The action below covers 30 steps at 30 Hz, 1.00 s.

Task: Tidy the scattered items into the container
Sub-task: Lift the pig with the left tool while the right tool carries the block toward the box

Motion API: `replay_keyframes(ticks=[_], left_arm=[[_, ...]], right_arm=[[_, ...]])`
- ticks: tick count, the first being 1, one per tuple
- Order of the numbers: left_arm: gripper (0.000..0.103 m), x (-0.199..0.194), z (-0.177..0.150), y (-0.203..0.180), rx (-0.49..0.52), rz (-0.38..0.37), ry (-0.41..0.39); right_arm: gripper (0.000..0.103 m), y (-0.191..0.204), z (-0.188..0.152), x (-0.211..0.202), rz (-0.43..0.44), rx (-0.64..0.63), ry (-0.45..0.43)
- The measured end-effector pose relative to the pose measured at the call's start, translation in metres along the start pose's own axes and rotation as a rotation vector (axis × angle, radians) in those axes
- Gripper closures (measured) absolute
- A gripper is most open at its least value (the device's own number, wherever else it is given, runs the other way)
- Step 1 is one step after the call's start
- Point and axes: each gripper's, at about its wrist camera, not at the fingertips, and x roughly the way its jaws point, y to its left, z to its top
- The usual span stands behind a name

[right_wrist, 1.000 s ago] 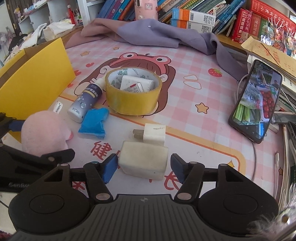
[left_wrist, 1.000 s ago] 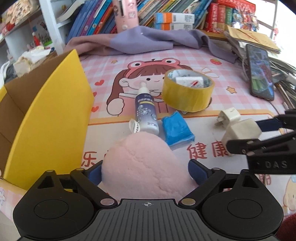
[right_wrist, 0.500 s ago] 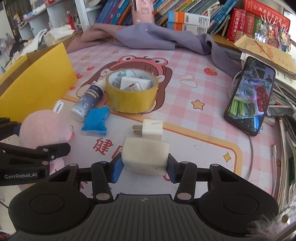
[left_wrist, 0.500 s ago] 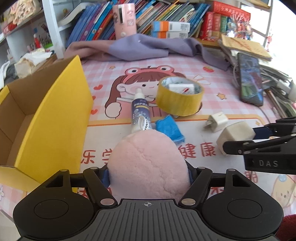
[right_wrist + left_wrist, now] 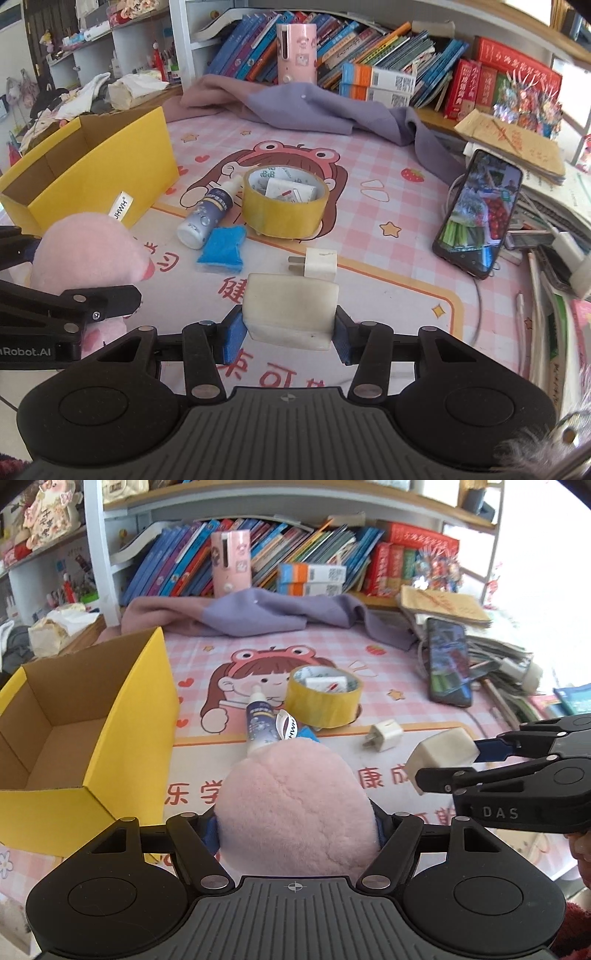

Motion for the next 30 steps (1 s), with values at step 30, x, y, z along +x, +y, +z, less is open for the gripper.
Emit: replay_keyframes(ticks=[30], left_arm=[[0.032,-0.137,-0.113,0.091,0.128,-0.139,-0.061]], right_arm=[[0.058,0.189,-0.090,-0.101,-0.149,0.088,-0.059]])
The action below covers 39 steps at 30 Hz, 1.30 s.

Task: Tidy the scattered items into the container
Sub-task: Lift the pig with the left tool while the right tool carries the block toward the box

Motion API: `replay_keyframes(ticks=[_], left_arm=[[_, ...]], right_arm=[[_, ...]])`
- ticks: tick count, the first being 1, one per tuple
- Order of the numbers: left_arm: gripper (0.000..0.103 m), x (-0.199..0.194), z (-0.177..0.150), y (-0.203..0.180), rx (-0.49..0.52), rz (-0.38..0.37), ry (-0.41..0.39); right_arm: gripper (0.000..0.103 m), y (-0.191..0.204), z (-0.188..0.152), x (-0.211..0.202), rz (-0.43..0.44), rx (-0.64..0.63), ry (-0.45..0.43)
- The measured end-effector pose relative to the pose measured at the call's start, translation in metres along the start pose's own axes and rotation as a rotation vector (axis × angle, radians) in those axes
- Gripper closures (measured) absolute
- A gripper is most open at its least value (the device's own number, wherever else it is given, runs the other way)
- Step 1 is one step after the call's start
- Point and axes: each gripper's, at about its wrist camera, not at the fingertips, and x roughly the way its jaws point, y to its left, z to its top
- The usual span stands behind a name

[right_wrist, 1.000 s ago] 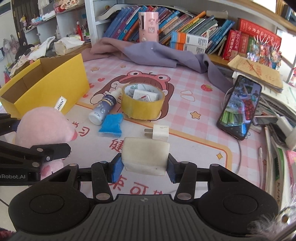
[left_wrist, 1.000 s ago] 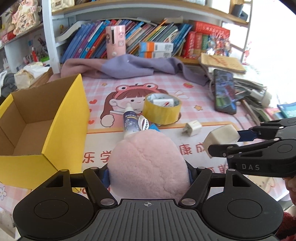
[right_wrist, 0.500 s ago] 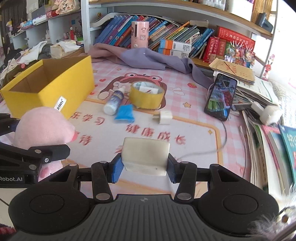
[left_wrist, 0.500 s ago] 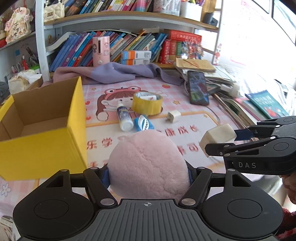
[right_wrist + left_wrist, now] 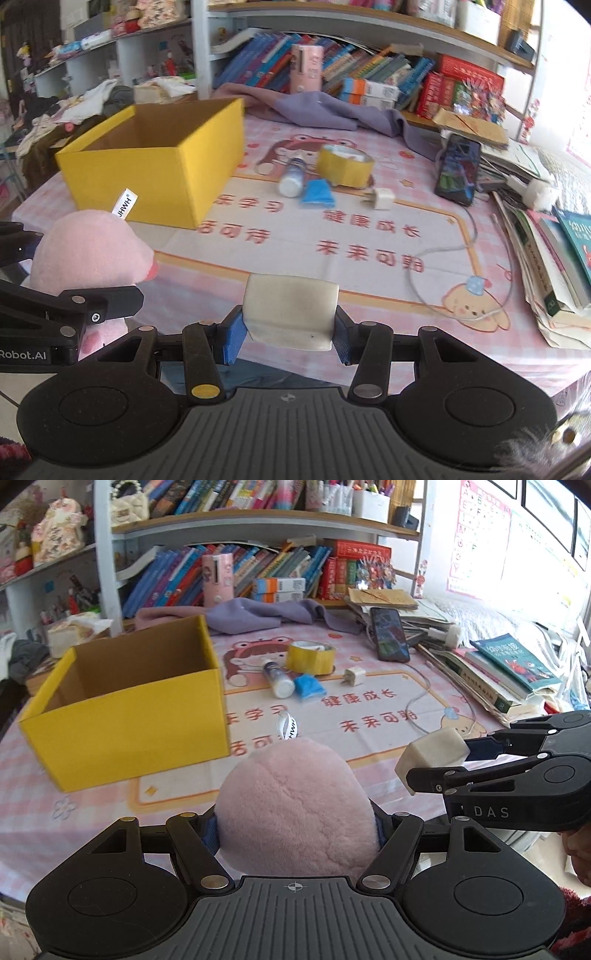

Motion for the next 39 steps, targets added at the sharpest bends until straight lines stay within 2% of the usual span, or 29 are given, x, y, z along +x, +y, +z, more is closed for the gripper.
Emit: replay_keyframes(ticks=[13,23,31,39], left_arm=[[0.032,-0.041,-0.027,0.047,-0.086,0.114,-0.026],[0.032,-0.061,-0.039,0.075,-0.149,0.178,-0.053],[0.032,-0.063,-0.038,0.088,-0.183,0.208,-0.053],[0.032,-0.061,-0.037,0.090,-0.179,0.216,-0.049]], right_arm=[[0.058,0.070,0.012,-0.005,0.116,-0.138,-0.034],[0.057,0.106,0.024,-0.004,0.203,-0.216,-0.055],[0.057,0.123,0.034,0.001,0.233,-0.258,-0.057],[0.057,0.121,0.037,0.004,0.233,-0.247,-0.047]])
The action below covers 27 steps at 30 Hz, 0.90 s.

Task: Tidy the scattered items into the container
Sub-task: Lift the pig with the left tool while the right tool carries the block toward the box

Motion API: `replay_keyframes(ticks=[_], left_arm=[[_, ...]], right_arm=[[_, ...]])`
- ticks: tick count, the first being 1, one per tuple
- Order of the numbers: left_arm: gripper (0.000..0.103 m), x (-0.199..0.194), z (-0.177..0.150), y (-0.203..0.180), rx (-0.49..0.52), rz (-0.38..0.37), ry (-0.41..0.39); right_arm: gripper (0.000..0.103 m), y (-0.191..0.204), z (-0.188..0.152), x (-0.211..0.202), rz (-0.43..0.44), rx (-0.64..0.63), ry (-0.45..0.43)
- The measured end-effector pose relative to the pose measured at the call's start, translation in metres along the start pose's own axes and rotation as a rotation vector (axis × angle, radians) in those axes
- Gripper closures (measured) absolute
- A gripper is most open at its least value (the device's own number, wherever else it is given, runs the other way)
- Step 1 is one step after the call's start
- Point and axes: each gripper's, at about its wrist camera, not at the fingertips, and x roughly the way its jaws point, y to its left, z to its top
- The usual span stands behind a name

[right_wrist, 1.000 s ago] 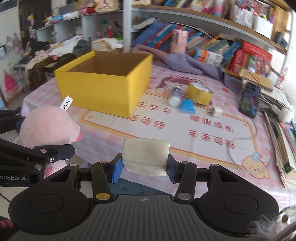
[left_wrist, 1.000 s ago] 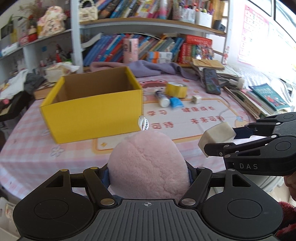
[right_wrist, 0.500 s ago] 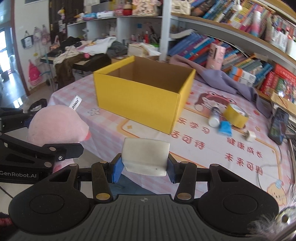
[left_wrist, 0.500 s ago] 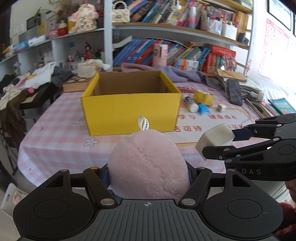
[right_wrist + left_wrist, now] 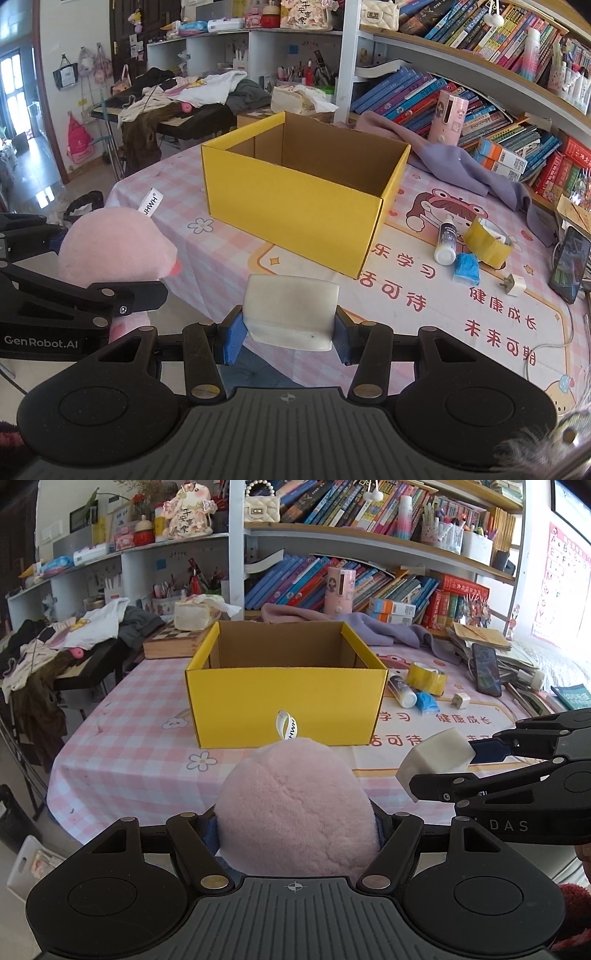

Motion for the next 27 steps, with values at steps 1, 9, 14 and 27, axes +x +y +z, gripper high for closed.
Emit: replay_keyframes(ticks=[1,9,14,27], left_arm=[[0.032,0.000,0.000,0.000,0.002,-0.001,-0.001],[0.032,0.005,-0.001,-0.001,-0.003,-0.004,0.014],[0.031,0.010,-0.002,-0.002,-0.013,-0.011,0.022],[0.031,0.026,0.012,-0.002,-0.011,-0.001,0.022]], right_arm=[[0.058,0.000,0.000,0.000,0.001,0.000,-0.001],[0.057,-0.002,-0.001,0.002,0.016,-0.012,0.011],[0.057,-0.002,-0.003,0.006,0.025,-0.033,0.033],[0.058,-0.021,0.012,0.023,0.031,-0.027,0.019]])
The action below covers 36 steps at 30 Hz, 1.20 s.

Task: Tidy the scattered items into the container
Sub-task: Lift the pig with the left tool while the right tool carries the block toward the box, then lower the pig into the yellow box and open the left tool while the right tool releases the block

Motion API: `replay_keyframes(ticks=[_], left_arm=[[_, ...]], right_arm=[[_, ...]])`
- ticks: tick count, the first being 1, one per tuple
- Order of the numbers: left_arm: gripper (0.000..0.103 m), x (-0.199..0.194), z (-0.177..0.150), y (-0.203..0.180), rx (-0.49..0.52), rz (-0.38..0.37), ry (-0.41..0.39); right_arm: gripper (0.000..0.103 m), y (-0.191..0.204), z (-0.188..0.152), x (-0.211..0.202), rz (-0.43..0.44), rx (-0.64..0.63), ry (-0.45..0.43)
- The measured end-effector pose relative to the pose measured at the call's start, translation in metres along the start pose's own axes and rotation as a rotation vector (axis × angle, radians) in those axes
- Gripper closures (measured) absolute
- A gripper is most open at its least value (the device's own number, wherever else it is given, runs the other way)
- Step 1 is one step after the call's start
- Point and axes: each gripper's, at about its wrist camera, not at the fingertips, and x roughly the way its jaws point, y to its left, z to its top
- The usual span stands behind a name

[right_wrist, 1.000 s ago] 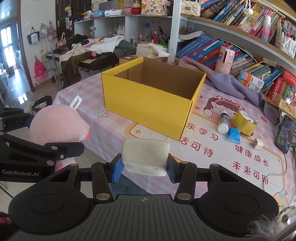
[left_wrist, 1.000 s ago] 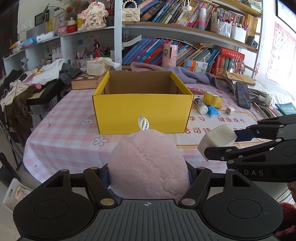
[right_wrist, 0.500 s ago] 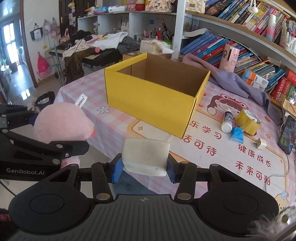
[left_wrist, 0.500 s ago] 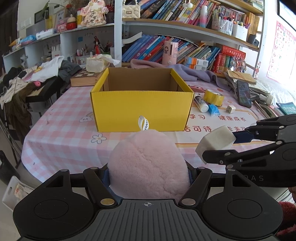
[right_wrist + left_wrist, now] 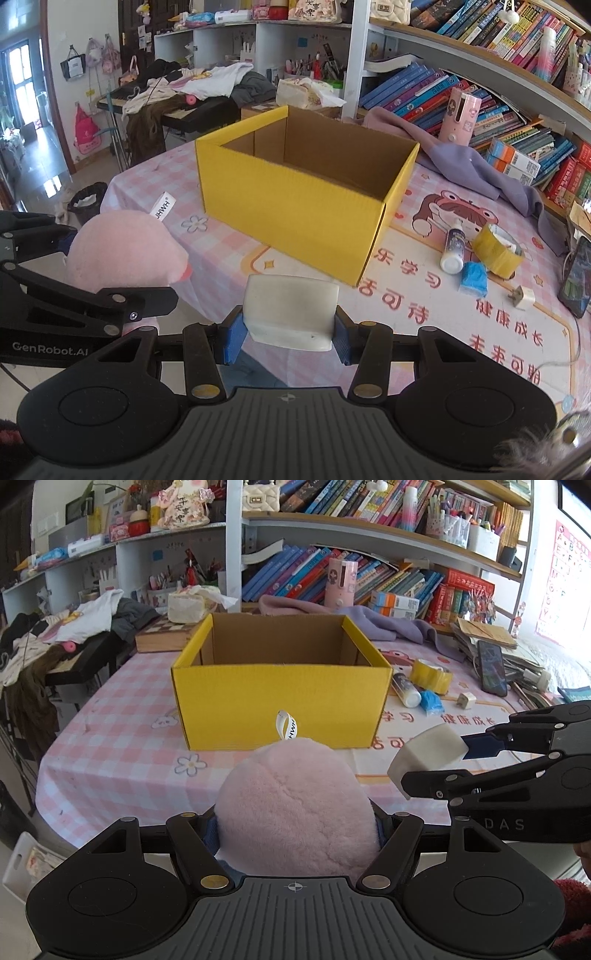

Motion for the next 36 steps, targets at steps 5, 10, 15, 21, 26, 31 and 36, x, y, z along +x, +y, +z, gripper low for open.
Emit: replay_keyframes(ticks=[5,10,15,21,26,31,36], left_arm=[[0.031,0.006,0.015,0.005,-0.007,0.007,-0.017],[0.031,0.013,0.036,0.008,-0.009,0.008,-0.050],[0.031,0.020,0.062,0.010,0.007,0.019,-0.083],[0.031,0.032,0.095,0.012,0.029,0.042,-0.115],[0.031,0.050,0.123,0.015,0.060,0.059,-0.126],[0.031,0.077,0.151,0.018,0.122,0.082,-0.115],[0.031,0.115,0.174,0.020,0.207,0.085,-0.053]], right_arm=[[0.058,-0.011,0.017,0.009,0.014,0.010,-0.022],[0.058,-0.021,0.036,0.014,0.032,0.003,-0.056],[0.058,-0.036,0.059,0.020,0.037,-0.009,-0.103],[0.058,-0.053,0.084,0.031,0.041,-0.049,-0.161],[0.058,-0.069,0.103,0.048,0.045,-0.110,-0.179],[0.058,-0.081,0.122,0.076,0.048,-0.197,-0.161],[0.058,-0.085,0.136,0.109,0.045,-0.333,-0.129]])
